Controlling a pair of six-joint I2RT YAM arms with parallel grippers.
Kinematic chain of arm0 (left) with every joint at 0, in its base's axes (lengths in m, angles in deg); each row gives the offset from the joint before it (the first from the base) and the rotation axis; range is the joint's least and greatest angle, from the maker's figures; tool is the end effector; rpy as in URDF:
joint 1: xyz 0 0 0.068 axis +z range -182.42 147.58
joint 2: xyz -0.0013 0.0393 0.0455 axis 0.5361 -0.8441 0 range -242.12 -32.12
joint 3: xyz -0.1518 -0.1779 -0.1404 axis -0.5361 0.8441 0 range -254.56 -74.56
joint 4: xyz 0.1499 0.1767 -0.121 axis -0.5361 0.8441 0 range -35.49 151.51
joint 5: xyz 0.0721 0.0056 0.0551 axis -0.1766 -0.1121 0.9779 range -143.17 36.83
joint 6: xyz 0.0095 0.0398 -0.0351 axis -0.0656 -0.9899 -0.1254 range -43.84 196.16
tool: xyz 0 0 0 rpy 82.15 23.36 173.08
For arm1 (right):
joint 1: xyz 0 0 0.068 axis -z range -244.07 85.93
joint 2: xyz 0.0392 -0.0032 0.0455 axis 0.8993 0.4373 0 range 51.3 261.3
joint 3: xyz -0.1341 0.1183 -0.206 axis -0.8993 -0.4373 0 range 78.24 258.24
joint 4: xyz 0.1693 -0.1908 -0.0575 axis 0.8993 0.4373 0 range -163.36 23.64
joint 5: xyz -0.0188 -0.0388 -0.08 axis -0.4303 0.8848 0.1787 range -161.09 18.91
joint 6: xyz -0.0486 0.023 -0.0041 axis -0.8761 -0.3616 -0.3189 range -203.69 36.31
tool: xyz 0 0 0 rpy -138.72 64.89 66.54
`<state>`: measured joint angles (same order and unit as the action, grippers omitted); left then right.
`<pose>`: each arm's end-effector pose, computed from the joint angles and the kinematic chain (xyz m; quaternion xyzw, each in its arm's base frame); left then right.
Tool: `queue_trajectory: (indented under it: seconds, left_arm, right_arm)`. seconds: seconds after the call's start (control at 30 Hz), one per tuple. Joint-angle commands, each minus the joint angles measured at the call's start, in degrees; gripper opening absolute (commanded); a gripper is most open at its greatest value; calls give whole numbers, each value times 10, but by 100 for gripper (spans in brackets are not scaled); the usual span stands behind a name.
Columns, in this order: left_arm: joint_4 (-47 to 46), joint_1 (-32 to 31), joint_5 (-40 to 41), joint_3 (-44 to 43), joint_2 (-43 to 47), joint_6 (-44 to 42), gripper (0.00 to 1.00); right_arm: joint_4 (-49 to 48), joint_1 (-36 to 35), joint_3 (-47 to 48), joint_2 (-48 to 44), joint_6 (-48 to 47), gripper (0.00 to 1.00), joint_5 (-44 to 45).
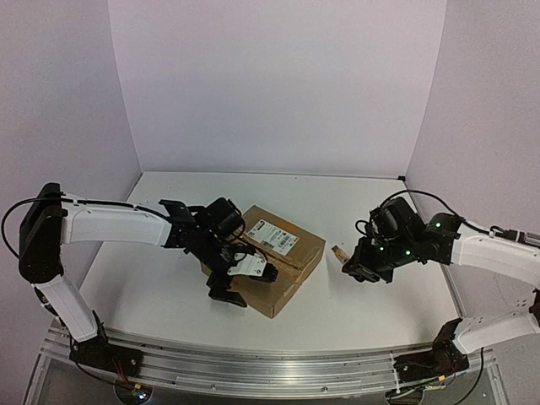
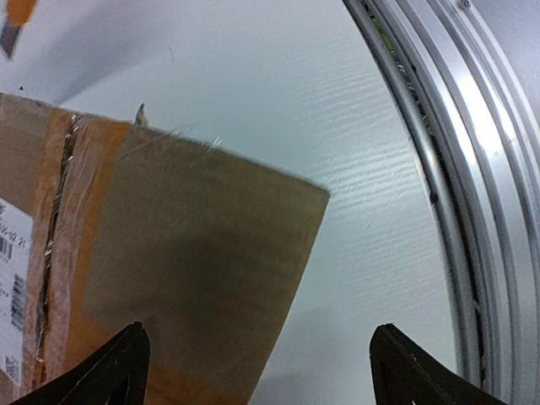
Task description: Unpack the express box
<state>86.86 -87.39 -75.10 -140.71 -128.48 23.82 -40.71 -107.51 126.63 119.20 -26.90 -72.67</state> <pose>0.1844 -0.2864 0.2095 0.7949 0.5289 -0.1900 0.2286 0.1728 0.1649 0.2463 0.1055 0.9400 0.2572 0.1979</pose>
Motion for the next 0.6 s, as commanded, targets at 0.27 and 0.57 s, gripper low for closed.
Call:
queue_trajectory:
  seconds: [0.27, 0.57]
  left_arm:
    - [96, 216, 3, -205, -98, -155, 87]
    - [22, 315, 129, -137, -161, -160, 73]
  right_arm:
    - [-86, 4, -6, 52, 31, 0, -40]
    - [-108, 17, 88, 161, -30, 0, -57]
